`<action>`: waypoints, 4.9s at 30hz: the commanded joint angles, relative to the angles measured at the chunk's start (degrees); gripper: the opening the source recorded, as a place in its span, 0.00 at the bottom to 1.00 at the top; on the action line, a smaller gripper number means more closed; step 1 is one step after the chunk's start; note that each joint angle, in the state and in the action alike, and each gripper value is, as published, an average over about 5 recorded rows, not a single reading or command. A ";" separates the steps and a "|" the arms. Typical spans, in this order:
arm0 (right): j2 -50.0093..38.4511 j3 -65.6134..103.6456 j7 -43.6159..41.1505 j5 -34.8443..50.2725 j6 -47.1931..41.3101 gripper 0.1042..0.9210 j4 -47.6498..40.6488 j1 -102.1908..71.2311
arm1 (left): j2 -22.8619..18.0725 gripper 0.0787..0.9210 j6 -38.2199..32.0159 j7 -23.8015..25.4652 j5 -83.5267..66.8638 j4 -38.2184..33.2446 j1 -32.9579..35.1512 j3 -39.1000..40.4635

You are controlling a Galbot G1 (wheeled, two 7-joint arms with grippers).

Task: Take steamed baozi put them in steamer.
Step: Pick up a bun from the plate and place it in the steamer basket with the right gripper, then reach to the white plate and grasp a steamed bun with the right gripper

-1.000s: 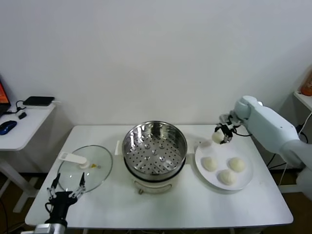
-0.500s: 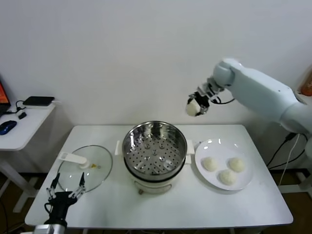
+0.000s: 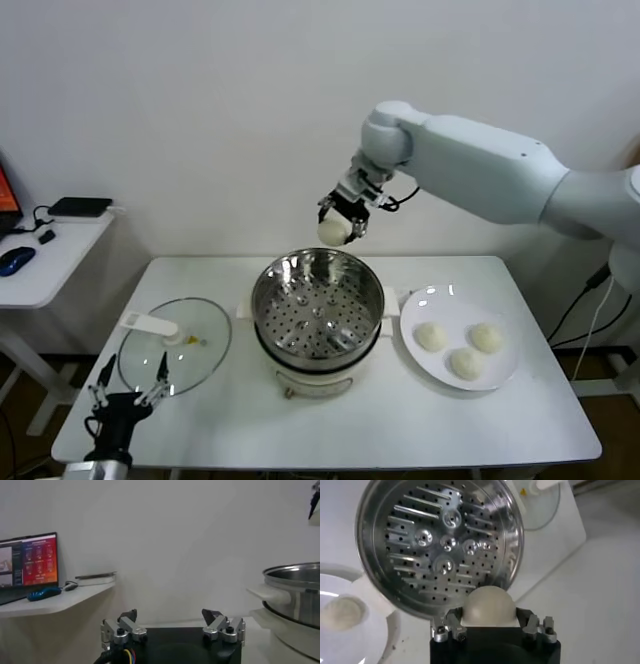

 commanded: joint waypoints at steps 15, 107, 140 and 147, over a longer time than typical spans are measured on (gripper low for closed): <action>9.91 6.36 1.38 -26.03 14.28 0.75 -7.68 -12.40 | 0.22 0.88 -0.17 -0.11 -0.81 0.01 0.58 -0.39; -25.70 -4.61 6.29 17.30 -30.24 0.88 -1.53 -17.63 | -0.70 0.88 0.75 -0.04 -0.18 -1.27 0.49 1.69; -19.49 0.36 6.08 12.45 -28.71 0.88 -8.69 -25.51 | -0.59 0.88 0.70 -0.10 -0.33 0.74 -0.29 1.59; -18.39 0.69 5.63 12.21 -28.67 0.88 -9.77 -25.82 | -0.66 0.88 0.62 -0.15 -0.35 0.93 -0.24 1.55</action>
